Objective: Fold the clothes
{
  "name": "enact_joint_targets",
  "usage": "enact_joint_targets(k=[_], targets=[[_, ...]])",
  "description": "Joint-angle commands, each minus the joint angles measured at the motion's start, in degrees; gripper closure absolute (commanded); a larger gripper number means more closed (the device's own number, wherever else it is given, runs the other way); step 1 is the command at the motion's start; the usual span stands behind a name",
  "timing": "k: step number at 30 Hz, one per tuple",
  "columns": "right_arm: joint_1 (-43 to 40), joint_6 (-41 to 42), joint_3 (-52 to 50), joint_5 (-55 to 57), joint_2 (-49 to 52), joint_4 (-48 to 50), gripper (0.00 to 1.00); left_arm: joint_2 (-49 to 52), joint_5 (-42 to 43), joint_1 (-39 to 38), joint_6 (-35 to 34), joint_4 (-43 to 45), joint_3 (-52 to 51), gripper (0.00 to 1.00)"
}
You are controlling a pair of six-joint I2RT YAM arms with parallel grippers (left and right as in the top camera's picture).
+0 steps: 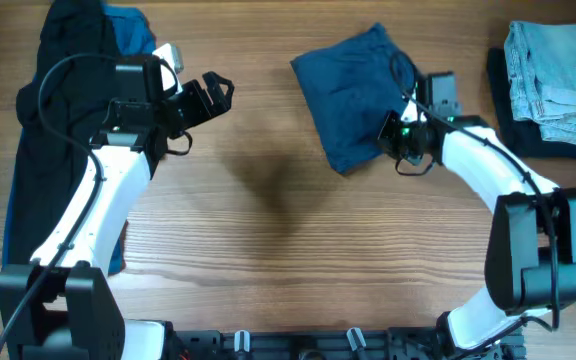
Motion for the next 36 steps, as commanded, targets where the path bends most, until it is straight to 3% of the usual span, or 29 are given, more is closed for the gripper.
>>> enact_joint_targets(k=[1,5,16,21,25,28,36], targets=[[0.0,1.7,-3.7,6.0,-1.2,3.7,0.96,0.0,-1.0,0.3,0.3,0.0,0.1,0.0],[0.0,3.4,-5.8,14.2,-0.3,6.7,0.96,0.0,-1.0,0.2,0.3,0.0,0.1,0.0],[-0.3,4.5,-5.8,16.2,6.3,17.3,0.96,0.0,-1.0,0.2,0.3,-0.2,0.1,0.0],[-4.1,1.6,-5.8,21.1,6.4,18.8,0.96,0.0,-1.0,0.2,0.3,-0.4,0.1,0.0],[-9.4,0.8,-5.8,24.1,6.4,27.5,0.96,0.0,-1.0,0.2,0.3,-0.4,0.1,0.0],[-10.9,-2.7,-5.2,17.3,6.3,33.6,0.96,0.0,-1.0,0.2,0.3,-0.5,0.1,0.0],[-10.9,-4.5,0.5,-11.0,2.3,28.3,0.96,0.0,-1.8,0.2,0.3,-0.4,0.1,0.0]])
